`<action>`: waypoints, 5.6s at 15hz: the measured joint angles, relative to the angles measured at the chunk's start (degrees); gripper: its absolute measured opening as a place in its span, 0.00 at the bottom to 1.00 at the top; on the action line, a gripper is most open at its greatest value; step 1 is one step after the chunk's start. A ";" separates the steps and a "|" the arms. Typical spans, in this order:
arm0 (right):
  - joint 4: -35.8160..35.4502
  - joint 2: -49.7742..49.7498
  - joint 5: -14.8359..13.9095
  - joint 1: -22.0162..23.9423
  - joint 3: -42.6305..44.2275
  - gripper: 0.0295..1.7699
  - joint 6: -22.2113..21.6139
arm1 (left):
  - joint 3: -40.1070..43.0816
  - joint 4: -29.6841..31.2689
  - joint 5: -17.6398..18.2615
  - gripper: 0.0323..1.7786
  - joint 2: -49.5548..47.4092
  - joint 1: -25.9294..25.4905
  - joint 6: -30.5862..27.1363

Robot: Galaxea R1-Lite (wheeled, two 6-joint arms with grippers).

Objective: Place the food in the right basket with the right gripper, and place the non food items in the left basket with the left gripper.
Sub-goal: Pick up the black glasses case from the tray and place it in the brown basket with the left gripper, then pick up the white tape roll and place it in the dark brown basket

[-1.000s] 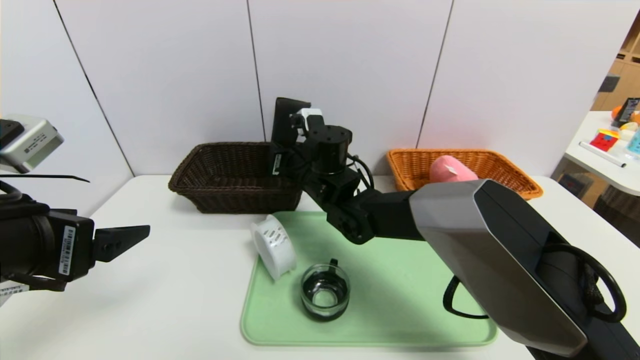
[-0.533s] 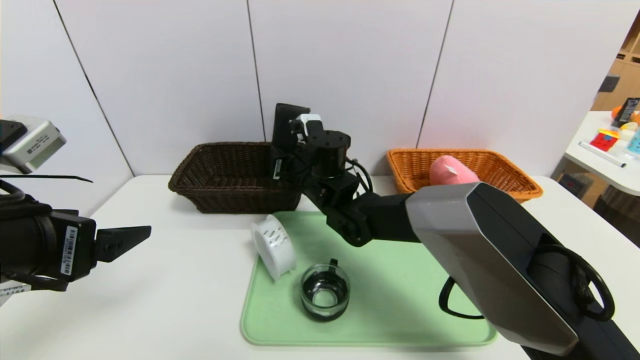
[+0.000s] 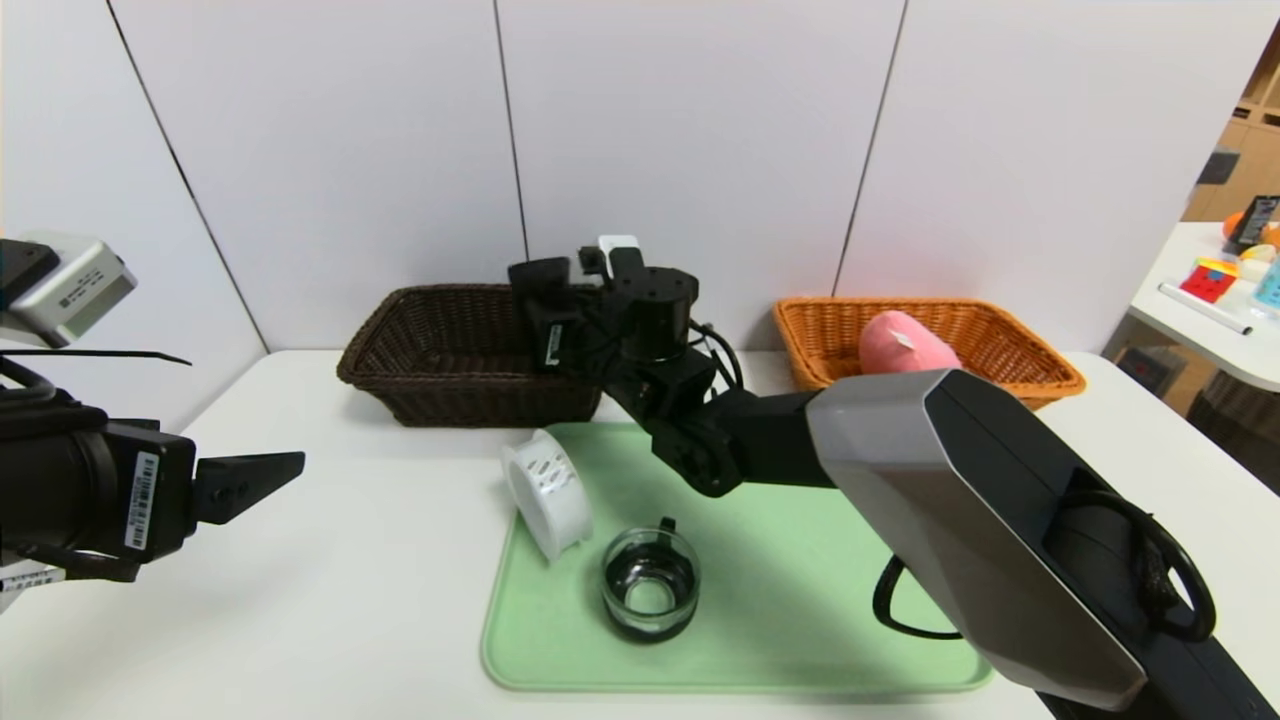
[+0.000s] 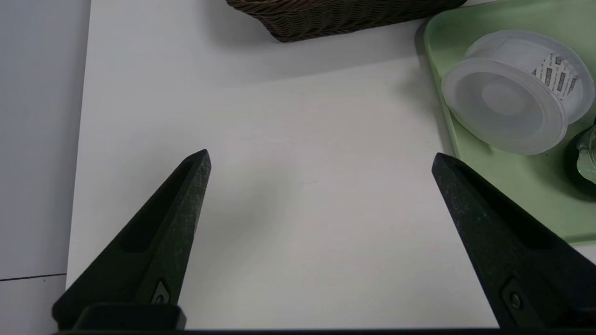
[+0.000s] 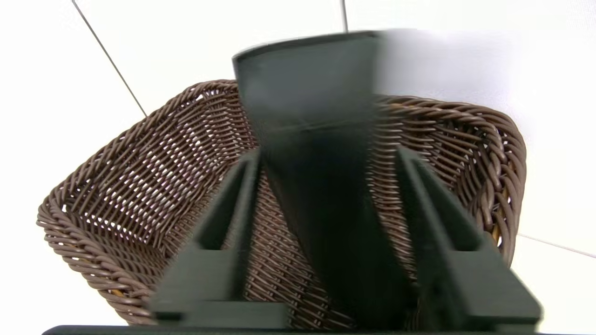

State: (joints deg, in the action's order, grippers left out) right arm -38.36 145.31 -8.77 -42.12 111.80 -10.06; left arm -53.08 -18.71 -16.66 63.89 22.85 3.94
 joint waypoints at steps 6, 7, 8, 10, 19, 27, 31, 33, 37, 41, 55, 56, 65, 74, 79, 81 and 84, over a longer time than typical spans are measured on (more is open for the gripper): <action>0.05 -0.33 -0.35 0.17 0.00 0.80 0.55 | 0.00 0.02 0.07 0.95 0.00 0.00 -0.06; 0.13 -0.91 -0.88 0.15 0.00 0.81 1.44 | -0.06 0.02 0.10 0.95 0.05 0.00 -0.09; 0.55 -1.93 -1.68 0.12 0.00 0.83 2.76 | -0.28 0.02 0.10 0.95 0.13 0.00 -0.13; 2.78 -5.01 -3.24 0.12 -0.02 0.86 4.33 | -0.78 0.00 0.10 0.95 0.49 0.05 -0.28; 44.64 -32.44 -10.25 5.05 -0.74 0.93 2.67 | -4.23 4.47 -0.06 0.95 6.69 6.36 -1.13; 59.59 -48.21 -10.47 18.70 -20.37 0.96 2.15 | -22.16 -4.02 -3.82 0.95 19.07 17.40 8.85; 59.31 -53.11 -10.17 22.69 -29.89 0.96 2.07 | -44.02 -22.49 -4.11 0.95 29.07 22.11 25.88; 59.26 -54.55 -9.91 23.13 -32.54 0.96 0.91 | -50.03 -31.43 -3.17 0.95 33.90 23.78 34.37; 59.15 -56.15 -9.14 23.41 -35.07 0.96 0.13 | -52.69 -36.57 -3.91 0.95 40.18 25.60 46.42; 58.67 -57.22 -9.12 25.61 -36.85 0.96 -1.60 | -55.36 -40.24 -7.80 0.95 43.72 26.58 52.04; 58.48 -64.88 -6.67 23.54 -44.93 0.96 -1.66 | -56.63 -42.51 -10.51 0.95 49.34 26.34 58.21; 58.42 -65.60 -6.42 23.05 -45.48 0.96 -1.66 | -57.00 -42.51 -10.57 0.95 49.73 26.27 58.93; 51.13 -70.71 -5.27 20.59 -51.85 0.96 -1.02 | -59.36 -42.39 -11.62 0.95 53.11 24.67 60.20; 51.03 -71.22 -4.57 20.24 -51.66 0.96 -0.85 | -59.33 -42.45 -11.30 0.95 55.43 23.24 61.09; 51.04 -71.58 -4.22 20.26 -51.97 0.96 -0.88 | -59.25 -43.00 -10.37 0.95 56.09 22.41 61.60; 51.04 -71.72 -4.18 20.26 -52.04 0.96 -0.88 | -59.21 -43.19 -10.26 0.95 56.39 21.94 61.86; 51.04 -71.86 -4.11 20.26 -52.07 0.96 -0.83 | -59.16 -43.22 -9.00 0.95 57.00 21.22 62.43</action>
State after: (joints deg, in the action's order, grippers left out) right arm 12.68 73.45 -12.87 -21.86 59.73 -10.89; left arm -112.24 -61.93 -25.66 120.89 44.07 66.37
